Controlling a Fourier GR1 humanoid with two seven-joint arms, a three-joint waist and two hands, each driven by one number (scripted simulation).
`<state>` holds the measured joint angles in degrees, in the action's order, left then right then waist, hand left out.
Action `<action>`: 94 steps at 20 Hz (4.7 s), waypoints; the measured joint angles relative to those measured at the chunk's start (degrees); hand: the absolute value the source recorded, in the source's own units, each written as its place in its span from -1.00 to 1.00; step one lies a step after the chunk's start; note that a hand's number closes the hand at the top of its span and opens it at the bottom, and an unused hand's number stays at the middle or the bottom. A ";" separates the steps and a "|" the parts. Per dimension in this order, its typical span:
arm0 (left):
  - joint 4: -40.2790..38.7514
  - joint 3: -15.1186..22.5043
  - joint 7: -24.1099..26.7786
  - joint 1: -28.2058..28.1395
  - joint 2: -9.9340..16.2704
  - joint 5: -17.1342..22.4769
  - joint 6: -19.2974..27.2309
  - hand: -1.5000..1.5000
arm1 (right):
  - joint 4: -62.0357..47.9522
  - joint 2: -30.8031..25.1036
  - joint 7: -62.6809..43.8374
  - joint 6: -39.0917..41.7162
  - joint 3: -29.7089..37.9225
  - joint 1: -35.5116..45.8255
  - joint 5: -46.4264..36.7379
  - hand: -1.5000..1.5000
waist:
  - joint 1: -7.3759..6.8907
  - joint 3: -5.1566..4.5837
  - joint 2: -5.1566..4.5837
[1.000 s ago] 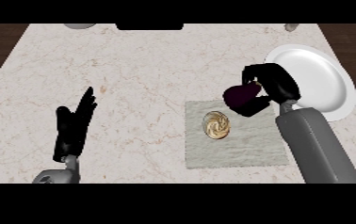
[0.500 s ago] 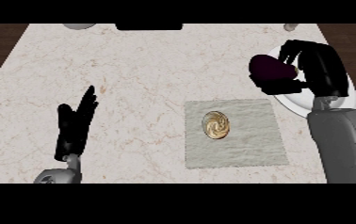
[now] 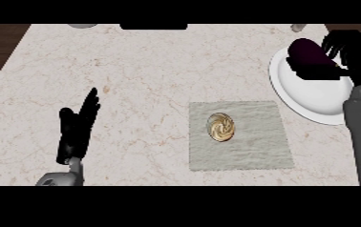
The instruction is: Pick the eggplant from the placemat and place it in the plate
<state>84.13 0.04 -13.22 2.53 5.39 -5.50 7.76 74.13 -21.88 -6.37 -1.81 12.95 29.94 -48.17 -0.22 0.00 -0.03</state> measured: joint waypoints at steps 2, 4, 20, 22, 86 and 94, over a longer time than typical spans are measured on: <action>0.22 0.06 0.05 -0.32 -0.20 -0.22 0.14 0.00 | -4.20 -1.52 1.41 -0.17 1.13 1.44 0.33 1.00 | -0.11 0.01 -0.03; 0.04 0.14 0.44 -0.44 -0.32 -0.52 0.23 0.00 | -10.03 -2.91 3.51 -1.34 2.09 3.29 0.14 1.00 | -0.31 0.01 -0.10; -0.32 0.41 1.31 -0.18 -0.31 -0.44 -1.30 0.00 | -48.73 -11.04 16.40 4.28 3.54 13.38 -1.74 -1.00 | -1.68 0.11 -0.70; 0.84 0.42 0.63 -0.35 -0.22 -0.36 -1.34 0.00 | -51.77 -11.74 18.21 5.75 3.29 14.42 -2.06 -1.00 | -1.74 0.13 -0.67; 0.29 -0.17 1.04 0.30 -1.02 -0.82 -2.23 0.00 | -65.80 -22.51 50.53 14.96 22.09 5.43 23.81 -1.00 | -2.31 0.38 -1.13; 0.00 -0.41 0.97 0.74 -0.94 -0.97 -2.11 0.00 | -66.34 -24.41 51.55 13.97 24.17 3.23 25.69 -1.00 | -2.41 0.45 -1.23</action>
<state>84.12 -0.37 -12.25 3.27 4.45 -6.47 5.65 7.80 -46.29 45.18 12.16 37.12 33.17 -22.47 -2.63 0.45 -1.25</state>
